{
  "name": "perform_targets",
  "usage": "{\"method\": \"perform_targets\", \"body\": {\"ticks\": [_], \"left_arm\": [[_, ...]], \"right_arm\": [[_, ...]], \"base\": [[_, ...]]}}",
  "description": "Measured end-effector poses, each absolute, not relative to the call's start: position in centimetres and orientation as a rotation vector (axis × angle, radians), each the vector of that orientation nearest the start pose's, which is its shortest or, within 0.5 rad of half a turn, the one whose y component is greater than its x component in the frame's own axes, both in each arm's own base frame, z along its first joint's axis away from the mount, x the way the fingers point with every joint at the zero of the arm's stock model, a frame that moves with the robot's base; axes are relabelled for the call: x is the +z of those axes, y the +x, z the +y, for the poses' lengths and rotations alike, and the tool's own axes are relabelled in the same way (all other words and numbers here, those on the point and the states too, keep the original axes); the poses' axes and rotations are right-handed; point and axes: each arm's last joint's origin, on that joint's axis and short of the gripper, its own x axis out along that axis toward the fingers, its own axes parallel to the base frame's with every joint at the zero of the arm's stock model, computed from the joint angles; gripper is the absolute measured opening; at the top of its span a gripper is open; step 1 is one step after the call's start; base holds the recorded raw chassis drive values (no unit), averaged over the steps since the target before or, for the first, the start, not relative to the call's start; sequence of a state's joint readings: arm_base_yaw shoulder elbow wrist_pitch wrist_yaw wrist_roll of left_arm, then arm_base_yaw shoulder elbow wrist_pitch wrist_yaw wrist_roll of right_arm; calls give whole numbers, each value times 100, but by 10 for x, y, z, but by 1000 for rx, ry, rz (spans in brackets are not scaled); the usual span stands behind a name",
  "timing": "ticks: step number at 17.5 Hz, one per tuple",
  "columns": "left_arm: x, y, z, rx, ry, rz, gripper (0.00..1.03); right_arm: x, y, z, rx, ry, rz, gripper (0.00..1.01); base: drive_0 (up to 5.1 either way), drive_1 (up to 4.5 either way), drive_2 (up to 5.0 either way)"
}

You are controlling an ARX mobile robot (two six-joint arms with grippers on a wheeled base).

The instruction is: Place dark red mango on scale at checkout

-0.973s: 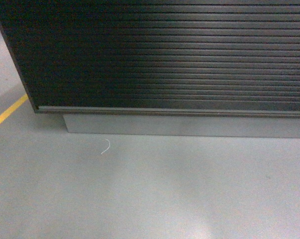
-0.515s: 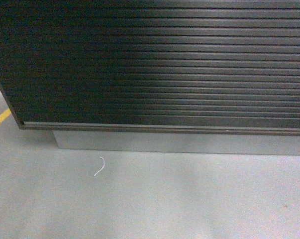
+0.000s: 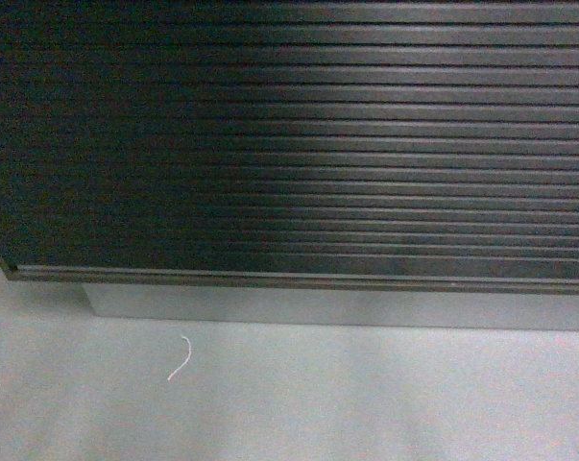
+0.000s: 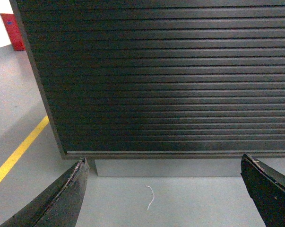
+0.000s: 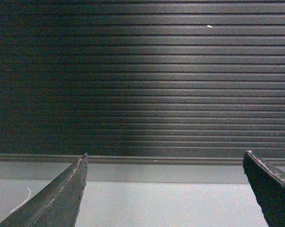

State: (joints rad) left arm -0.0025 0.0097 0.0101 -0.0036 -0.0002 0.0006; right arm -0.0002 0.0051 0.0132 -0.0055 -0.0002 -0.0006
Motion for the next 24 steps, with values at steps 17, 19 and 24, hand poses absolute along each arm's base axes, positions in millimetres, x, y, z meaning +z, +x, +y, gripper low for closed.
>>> {"method": "perform_targets", "body": {"ticks": [17, 19, 24], "left_arm": [[166, 98, 0, -2, 1, 6, 98], [166, 98, 0, -2, 1, 3, 98], [166, 98, 0, -2, 1, 4, 98]], "right_arm": [[167, 97, 0, 0, -1, -4, 98], [167, 97, 0, 0, -1, -4, 98], [167, 97, 0, 0, -1, -4, 98]], "base": [[-1, 300, -302], [0, 0, 0], [0, 0, 0]]}}
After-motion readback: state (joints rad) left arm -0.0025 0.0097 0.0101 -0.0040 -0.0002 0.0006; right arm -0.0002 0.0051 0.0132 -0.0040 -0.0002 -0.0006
